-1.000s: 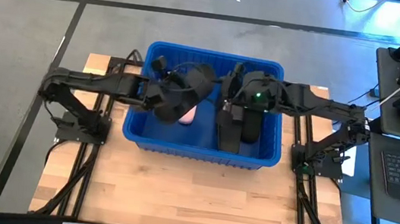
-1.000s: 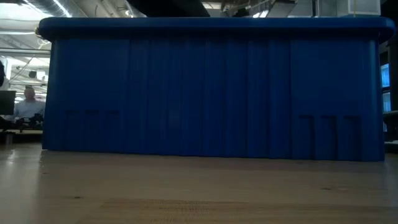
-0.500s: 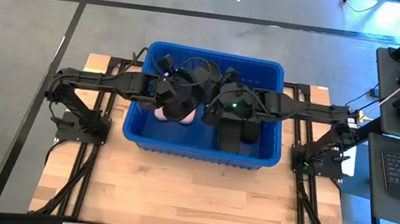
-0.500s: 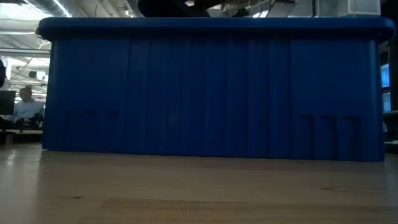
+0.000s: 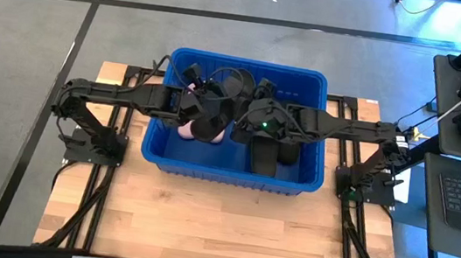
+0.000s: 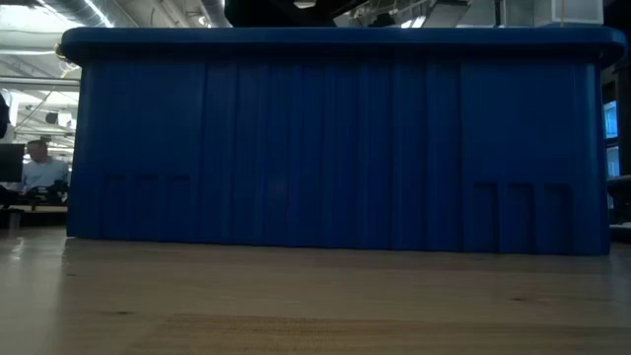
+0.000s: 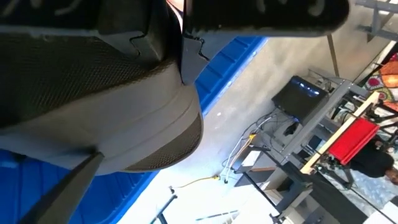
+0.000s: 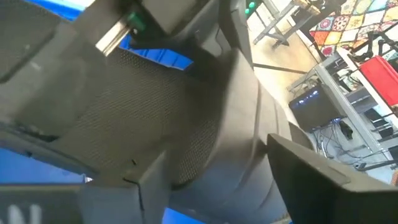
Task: Pick and place slides into bin
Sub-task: Put the black slipper into the blue bin
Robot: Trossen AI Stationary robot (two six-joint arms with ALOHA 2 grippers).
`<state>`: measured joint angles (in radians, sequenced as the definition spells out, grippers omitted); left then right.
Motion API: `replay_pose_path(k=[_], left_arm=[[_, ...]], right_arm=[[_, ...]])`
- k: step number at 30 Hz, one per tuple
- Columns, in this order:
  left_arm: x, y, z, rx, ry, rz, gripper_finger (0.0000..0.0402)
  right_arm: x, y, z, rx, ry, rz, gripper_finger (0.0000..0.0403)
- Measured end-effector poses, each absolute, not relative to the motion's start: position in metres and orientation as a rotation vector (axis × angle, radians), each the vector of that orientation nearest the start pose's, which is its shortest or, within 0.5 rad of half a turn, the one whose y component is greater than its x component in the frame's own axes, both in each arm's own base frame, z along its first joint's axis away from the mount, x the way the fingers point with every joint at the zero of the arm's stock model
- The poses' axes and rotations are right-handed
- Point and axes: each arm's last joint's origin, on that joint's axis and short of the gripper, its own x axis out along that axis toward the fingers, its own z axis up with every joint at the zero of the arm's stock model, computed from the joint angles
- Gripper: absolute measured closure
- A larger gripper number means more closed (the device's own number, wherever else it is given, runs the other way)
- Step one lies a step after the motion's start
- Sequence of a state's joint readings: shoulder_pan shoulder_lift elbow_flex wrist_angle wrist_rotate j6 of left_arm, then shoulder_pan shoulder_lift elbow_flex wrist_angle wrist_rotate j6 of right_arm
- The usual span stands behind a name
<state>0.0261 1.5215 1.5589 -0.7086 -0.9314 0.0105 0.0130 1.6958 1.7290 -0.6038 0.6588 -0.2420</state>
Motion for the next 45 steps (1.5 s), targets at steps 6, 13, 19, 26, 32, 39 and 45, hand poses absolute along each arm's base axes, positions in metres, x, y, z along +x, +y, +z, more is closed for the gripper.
replay_pose_path(k=[6, 13, 19, 26, 32, 39, 45], left_arm=[[0.3160, 0.0309, 0.3824, 0.300, 0.641, 0.872, 0.0395], [0.3161, 0.0307, 0.3822, 0.320, 0.654, 0.855, 0.0395], [0.3159, 0.0304, 0.3817, 0.322, 0.661, 0.848, 0.0395], [0.3160, 0.0303, 0.3818, 0.321, 0.659, 0.848, 0.0395], [0.3161, 0.0261, 0.3820, 0.332, 0.658, 0.840, 0.0395], [0.3158, 0.0247, 0.3825, 0.347, 0.658, 0.849, 0.0378], [0.3154, 0.0228, 0.3829, 0.331, 0.651, 0.834, 0.0348]], right_arm=[[0.3709, -0.0158, 0.3842, -0.452, 0.646, -0.585, 0.0219], [0.3707, -0.0161, 0.3843, -0.457, 0.649, -0.589, 0.0286], [0.3704, -0.0164, 0.3842, -0.462, 0.654, -0.587, 0.0338], [0.3702, -0.0164, 0.3839, -0.484, 0.664, -0.580, 0.0386], [0.3701, -0.0164, 0.3837, -0.484, 0.666, -0.577, 0.0387], [0.3701, -0.0163, 0.3836, -0.490, 0.670, -0.572, 0.0387], [0.3701, -0.0168, 0.3830, -0.506, 0.678, -0.568, 0.0387]])
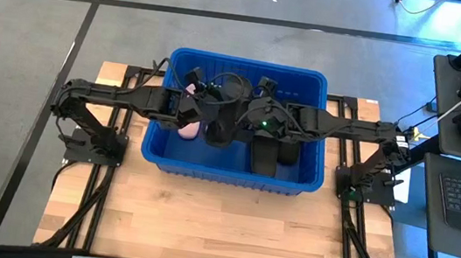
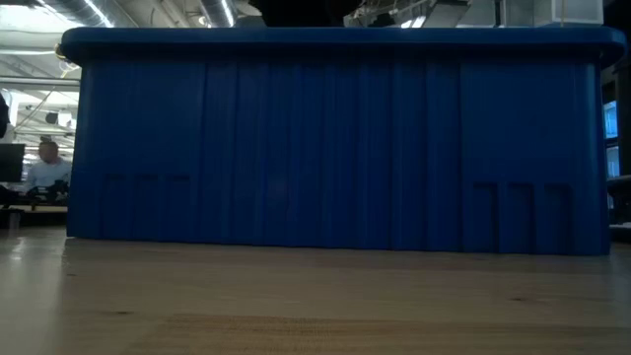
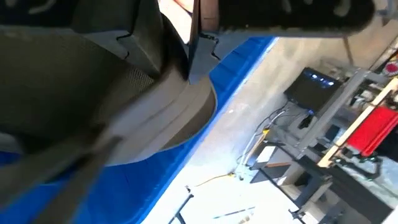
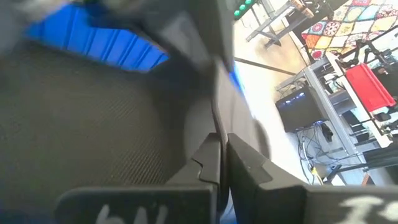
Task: Pick and place slides into bin
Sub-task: Put the black slipper into the blue bin
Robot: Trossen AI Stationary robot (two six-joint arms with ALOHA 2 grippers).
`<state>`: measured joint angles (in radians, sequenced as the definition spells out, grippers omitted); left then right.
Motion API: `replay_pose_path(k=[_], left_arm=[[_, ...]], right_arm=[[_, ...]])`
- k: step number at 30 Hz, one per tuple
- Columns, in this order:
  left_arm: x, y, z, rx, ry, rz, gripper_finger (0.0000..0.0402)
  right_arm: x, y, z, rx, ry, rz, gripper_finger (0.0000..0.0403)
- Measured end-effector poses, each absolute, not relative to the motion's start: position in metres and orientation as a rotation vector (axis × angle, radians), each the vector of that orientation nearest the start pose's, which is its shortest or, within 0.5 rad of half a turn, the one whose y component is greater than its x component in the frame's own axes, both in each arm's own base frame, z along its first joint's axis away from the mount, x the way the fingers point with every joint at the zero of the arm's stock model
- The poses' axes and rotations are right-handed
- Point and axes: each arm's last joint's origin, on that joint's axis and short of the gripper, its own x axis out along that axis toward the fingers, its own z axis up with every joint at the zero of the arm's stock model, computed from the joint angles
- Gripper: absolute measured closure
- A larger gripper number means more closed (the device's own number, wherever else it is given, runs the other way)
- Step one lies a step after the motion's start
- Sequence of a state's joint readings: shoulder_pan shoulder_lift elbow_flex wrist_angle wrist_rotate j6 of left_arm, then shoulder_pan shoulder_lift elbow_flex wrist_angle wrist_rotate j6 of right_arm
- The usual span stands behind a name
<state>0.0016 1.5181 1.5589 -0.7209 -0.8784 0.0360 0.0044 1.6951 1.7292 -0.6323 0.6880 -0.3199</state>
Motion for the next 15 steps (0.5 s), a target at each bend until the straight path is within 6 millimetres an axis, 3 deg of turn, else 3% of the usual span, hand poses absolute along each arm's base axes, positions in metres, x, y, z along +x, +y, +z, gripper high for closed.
replay_pose_path(k=[6, 15], left_arm=[[0.317, 0.018, 0.383, 0.314, 0.646, 0.773, 0.0310], [0.317, 0.004, 0.383, 0.316, 0.638, 0.728, 0.0190]], right_arm=[[0.371, -0.017, 0.382, -0.507, 0.684, -0.568, 0.0387], [0.371, -0.017, 0.382, -0.511, 0.686, -0.564, 0.0387]])
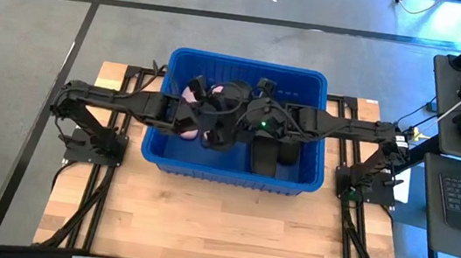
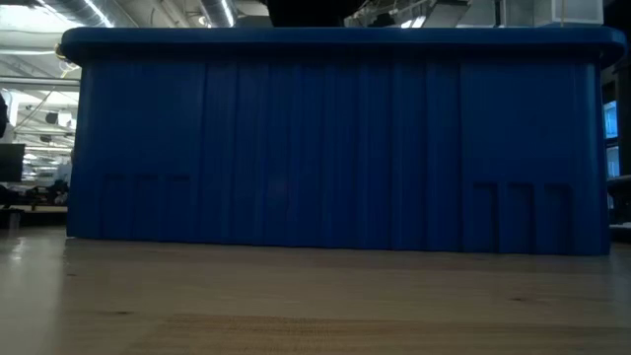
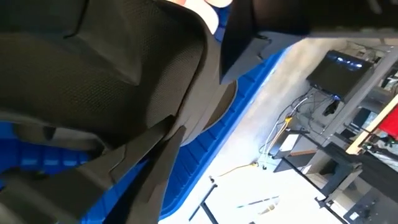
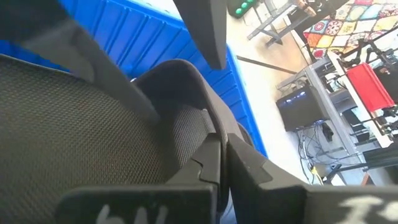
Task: Pick and place slides into bin
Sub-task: Put the black slipper into the blue bin
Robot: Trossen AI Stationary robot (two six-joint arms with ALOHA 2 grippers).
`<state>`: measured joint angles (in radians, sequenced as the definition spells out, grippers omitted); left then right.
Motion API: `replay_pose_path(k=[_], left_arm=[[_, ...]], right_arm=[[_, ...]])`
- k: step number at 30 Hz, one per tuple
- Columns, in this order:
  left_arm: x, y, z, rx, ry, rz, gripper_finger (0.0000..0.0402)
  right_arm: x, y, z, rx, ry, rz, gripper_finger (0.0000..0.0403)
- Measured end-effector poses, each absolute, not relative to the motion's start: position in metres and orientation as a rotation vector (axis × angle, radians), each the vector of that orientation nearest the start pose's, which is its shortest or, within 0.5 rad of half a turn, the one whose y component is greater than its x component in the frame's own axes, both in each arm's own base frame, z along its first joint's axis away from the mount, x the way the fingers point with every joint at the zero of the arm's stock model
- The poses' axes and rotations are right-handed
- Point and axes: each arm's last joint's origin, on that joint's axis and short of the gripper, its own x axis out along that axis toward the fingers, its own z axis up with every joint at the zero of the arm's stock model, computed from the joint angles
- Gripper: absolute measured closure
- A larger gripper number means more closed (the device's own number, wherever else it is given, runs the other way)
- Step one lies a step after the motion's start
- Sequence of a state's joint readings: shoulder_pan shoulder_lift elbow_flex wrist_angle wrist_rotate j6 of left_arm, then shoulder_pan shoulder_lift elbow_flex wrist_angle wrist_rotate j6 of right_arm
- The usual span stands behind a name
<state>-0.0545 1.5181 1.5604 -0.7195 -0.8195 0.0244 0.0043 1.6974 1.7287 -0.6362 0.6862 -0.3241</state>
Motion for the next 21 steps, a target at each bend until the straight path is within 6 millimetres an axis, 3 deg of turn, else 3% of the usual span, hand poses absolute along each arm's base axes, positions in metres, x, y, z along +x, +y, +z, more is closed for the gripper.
replay_pose_path(k=[7, 14, 21], left_arm=[[0.307, -0.017, 0.392, 0.301, 0.588, 0.667, 0.0168], [0.280, -0.029, 0.413, 0.247, 0.517, 0.621, 0.0168], [0.257, -0.029, 0.420, 0.144, 0.508, 0.489, 0.0168]], right_arm=[[0.369, -0.017, 0.379, -0.522, 0.717, -0.563, 0.0387], [0.364, -0.017, 0.379, -0.543, 0.759, -0.595, 0.0387], [0.337, -0.019, 0.389, -0.446, 0.801, -0.604, 0.0387]])
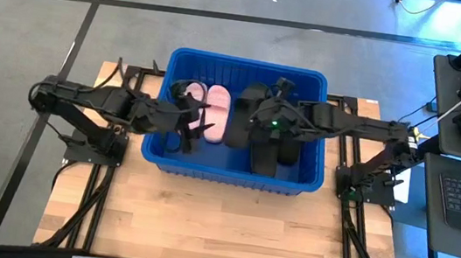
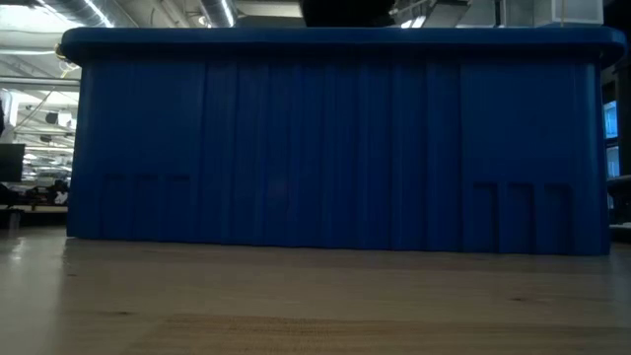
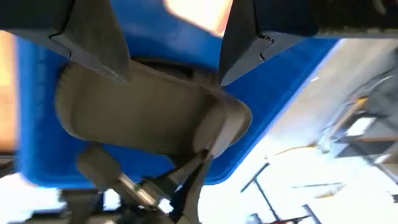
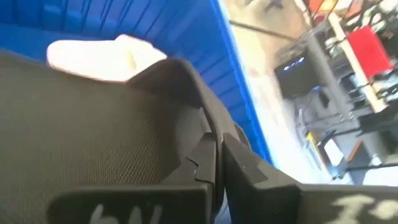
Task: Pick and place slides into bin
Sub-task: Put the black slipper into the blue bin
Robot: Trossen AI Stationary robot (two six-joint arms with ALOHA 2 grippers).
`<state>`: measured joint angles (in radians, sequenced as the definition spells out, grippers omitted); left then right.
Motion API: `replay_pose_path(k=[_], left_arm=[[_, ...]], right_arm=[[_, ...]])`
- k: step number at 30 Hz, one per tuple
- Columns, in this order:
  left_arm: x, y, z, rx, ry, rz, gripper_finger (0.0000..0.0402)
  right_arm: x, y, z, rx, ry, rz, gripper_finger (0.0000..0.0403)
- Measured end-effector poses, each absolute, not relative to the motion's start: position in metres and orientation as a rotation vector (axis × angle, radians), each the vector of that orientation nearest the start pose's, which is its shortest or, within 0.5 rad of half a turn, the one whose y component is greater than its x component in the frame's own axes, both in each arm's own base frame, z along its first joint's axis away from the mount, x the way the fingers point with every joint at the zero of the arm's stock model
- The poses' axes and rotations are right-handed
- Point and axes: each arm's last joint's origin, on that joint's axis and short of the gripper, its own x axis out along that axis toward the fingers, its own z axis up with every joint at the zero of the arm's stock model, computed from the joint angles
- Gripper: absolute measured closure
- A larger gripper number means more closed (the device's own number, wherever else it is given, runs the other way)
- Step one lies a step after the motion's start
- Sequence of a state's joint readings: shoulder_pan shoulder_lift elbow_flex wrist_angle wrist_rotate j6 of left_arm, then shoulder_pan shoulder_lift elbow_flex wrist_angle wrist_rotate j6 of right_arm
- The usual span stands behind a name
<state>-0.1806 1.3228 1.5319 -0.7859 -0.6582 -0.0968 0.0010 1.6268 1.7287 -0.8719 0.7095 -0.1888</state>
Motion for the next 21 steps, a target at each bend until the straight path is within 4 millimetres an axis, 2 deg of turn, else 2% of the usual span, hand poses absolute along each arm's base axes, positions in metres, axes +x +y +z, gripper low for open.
replay_pose_path(k=[7, 13, 21], left_arm=[[0.235, -0.027, 0.398, 0.094, 0.357, 0.430, 0.0168], [0.211, -0.024, 0.383, 0.025, 0.194, 0.274, 0.0168], [0.189, -0.023, 0.371, -0.033, 0.132, 0.200, 0.0168]], right_arm=[[0.299, -0.018, 0.406, -0.389, 0.840, -0.624, 0.0387], [0.273, -0.015, 0.416, -0.363, 0.864, -0.634, 0.0387], [0.254, -0.015, 0.424, -0.354, 0.868, -0.640, 0.0387]])
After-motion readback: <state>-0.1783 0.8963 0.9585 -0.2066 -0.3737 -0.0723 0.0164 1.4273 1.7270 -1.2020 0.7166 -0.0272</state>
